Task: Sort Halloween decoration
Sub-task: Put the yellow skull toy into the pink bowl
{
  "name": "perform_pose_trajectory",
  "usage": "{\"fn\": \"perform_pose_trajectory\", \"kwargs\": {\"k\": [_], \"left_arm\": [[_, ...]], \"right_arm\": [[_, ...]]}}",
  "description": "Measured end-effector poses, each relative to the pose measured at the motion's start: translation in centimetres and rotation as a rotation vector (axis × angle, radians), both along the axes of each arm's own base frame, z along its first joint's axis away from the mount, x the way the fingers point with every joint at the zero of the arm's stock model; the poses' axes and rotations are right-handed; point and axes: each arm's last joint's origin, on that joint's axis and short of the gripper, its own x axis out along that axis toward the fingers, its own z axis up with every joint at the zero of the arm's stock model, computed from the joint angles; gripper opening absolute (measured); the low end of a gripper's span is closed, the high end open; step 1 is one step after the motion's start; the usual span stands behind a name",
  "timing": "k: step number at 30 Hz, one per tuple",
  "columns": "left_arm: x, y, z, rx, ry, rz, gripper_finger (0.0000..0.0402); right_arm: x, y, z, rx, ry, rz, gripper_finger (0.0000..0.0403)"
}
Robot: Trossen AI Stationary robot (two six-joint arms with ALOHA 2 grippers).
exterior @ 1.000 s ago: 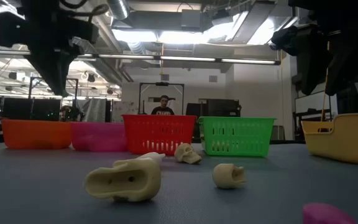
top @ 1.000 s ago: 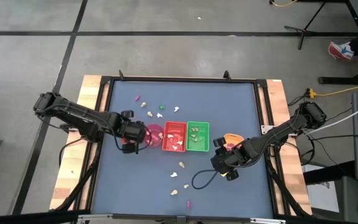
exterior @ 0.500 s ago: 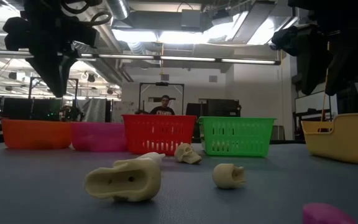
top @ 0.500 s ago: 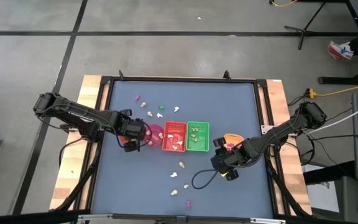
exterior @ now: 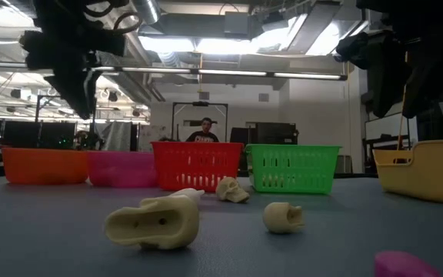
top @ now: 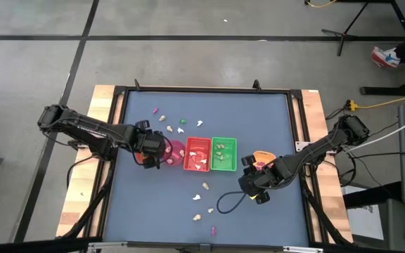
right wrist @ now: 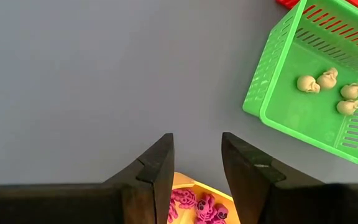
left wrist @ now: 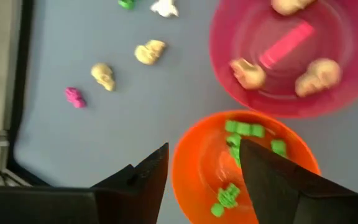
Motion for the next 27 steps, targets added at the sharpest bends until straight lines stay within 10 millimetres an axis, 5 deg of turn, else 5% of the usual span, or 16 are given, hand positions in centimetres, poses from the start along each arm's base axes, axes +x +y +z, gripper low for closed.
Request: {"fn": "perform_pose_trajectory", "kwargs": {"k": [7, 27], "left_arm": [[0.5, 2.4, 0.1, 0.044, -0.048, 0.11, 0.0189], [0.1, 14.3, 0.9, -0.05, -0.317, 0.398, 0.0189]], "right_arm": [[0.0, 0.0, 0.0, 0.0, 0.0, 0.0, 0.0134], [0.0, 0.0, 0.0, 0.0, 0.0, 0.001, 0.0134]]}}
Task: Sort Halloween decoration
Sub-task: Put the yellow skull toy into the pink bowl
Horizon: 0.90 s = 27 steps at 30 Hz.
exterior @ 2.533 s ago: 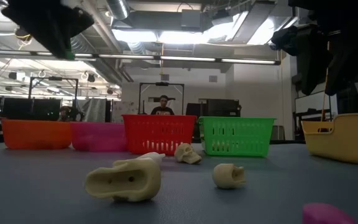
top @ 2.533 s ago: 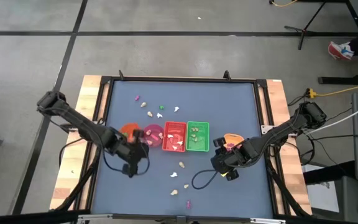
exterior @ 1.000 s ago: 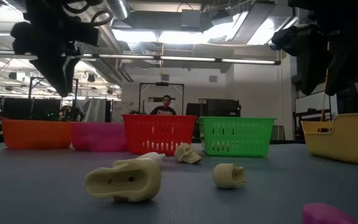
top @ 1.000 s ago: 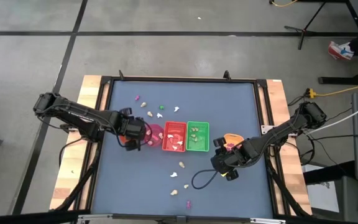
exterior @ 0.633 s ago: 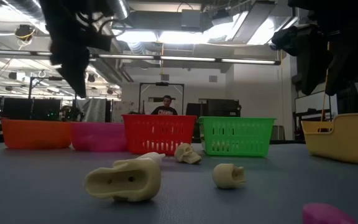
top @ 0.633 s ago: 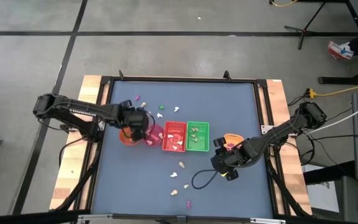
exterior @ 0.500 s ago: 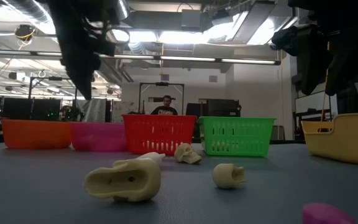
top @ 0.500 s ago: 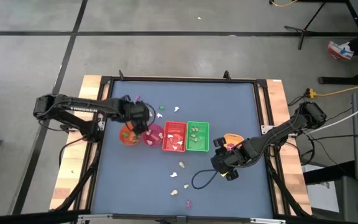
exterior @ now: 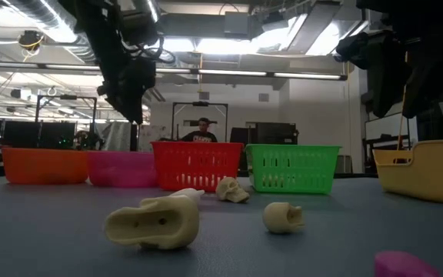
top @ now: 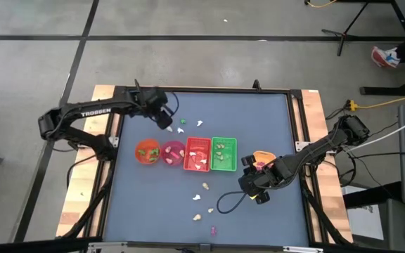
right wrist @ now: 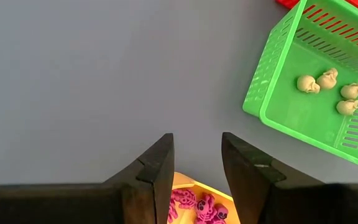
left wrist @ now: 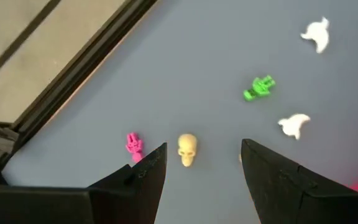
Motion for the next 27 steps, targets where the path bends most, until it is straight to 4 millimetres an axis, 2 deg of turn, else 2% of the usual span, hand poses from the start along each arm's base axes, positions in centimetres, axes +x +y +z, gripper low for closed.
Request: {"fn": "perform_pose_trajectory", "kwargs": {"k": [10, 17, 27], "left_arm": [[-0.1, 2.5, -2.2, -0.079, 0.071, 0.006, 0.0189], [0.8, 3.2, -4.8, -0.179, 0.124, -0.018, 0.0189], [1.9, 4.1, -8.4, -0.226, 0.22, -0.008, 0.0189]], "right_arm": [[0.0, 0.0, 0.0, 0.003, -0.005, 0.0, 0.0134], [0.0, 0.0, 0.0, 0.003, -0.006, 0.0, 0.0134], [0.0, 0.0, 0.0, 0.003, -0.006, 0.0, 0.0134]]}}
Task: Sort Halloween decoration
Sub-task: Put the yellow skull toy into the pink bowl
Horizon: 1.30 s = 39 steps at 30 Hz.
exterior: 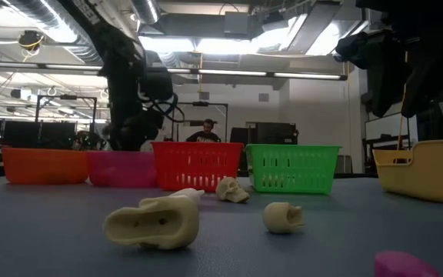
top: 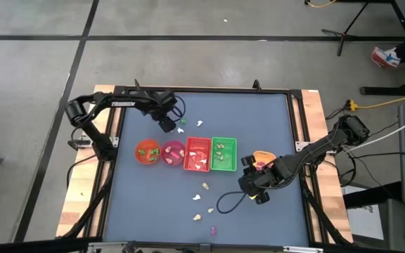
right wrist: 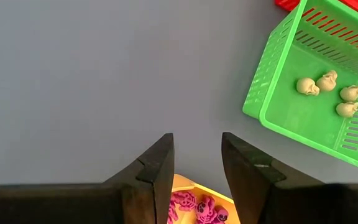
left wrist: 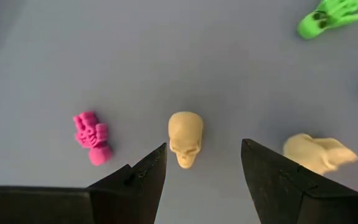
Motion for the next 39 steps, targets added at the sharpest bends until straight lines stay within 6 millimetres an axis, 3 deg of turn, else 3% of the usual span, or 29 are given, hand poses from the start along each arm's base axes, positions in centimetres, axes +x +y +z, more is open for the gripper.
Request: {"fn": "perform_pose_trajectory", "kwargs": {"k": [11, 25, 39], "left_arm": [[0.0, 1.2, -1.6, 0.006, 0.028, 0.037, 0.0186], [-0.2, 1.5, -1.6, 0.0, 0.022, 0.047, 0.0103], [-0.2, 1.5, -1.6, 0.006, 0.026, 0.048, 0.005]], "right_arm": [[0.0, 0.0, 0.0, 0.0, 0.0, 0.0, 0.0134], [0.0, 0.0, 0.0, 0.0, 0.0, 0.0, 0.0134], [0.0, 0.0, 0.0, 0.0, 0.0, 0.0, 0.0134]]}}
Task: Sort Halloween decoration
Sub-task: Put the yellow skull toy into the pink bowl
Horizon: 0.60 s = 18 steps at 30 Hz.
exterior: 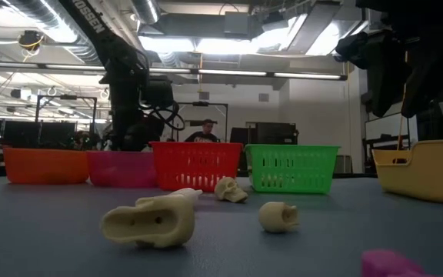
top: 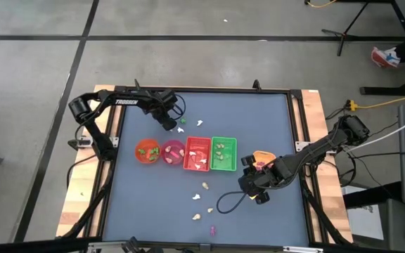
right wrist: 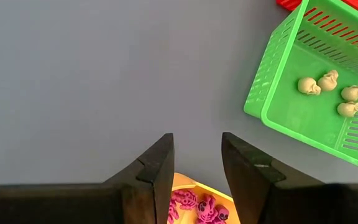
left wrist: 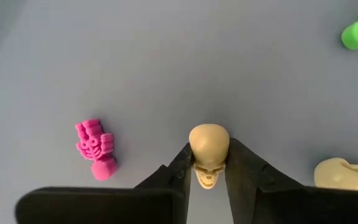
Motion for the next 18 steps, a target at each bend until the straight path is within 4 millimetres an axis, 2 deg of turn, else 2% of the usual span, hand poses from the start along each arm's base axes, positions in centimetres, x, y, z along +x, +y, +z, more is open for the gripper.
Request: {"fn": "perform_pose_trajectory", "kwargs": {"k": [9, 18], "left_arm": [[0.4, 0.1, 0.5, -0.028, -0.017, -0.057, 0.0049], [2.3, 0.0, 2.9, -0.084, -0.089, -0.111, 0.0048]], "right_arm": [[0.0, 0.0, 0.0, 0.0, 0.0, 0.0, 0.0134], [0.0, 0.0, 0.0, 0.0, 0.0, 0.0, 0.0134]]}}
